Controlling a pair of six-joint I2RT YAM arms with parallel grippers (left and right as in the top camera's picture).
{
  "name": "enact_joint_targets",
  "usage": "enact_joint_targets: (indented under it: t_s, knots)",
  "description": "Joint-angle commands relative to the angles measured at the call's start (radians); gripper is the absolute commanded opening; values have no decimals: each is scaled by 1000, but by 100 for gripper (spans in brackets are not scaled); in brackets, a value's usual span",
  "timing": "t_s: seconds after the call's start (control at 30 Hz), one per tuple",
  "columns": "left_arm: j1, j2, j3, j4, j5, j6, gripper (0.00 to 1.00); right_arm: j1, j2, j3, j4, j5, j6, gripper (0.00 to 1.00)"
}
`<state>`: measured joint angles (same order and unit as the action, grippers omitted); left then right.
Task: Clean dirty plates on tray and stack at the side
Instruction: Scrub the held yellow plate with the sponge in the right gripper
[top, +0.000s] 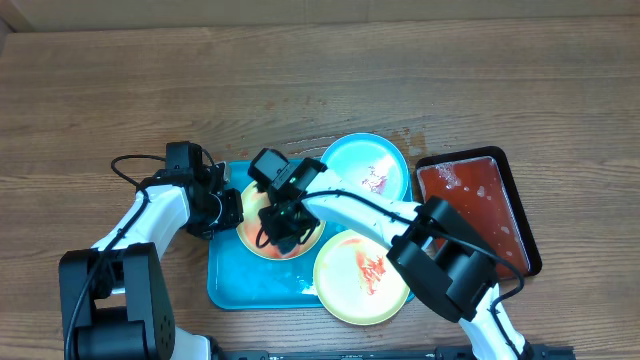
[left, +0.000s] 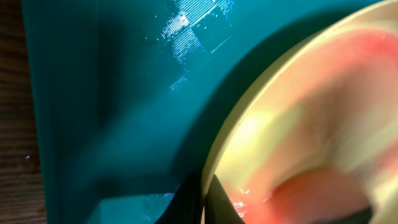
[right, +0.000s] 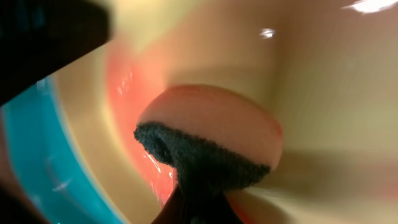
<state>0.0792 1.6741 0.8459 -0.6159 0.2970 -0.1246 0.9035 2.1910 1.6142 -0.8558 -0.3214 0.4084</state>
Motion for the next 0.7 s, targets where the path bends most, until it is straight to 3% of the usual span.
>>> enact_joint_targets:
  t_s: [0.0,0.37,0.67]
  knots:
    - [-1,46,-25,-1,-86,-11,4,6,37,-15,31,-107,33,4]
    - [-1,46,-25,-5,-86,-11,4,-40,44,-15,215,-34,155,4]
    - [-1,46,-25,-6,-86,-14,4,-143,44,-15,212,151,168,4]
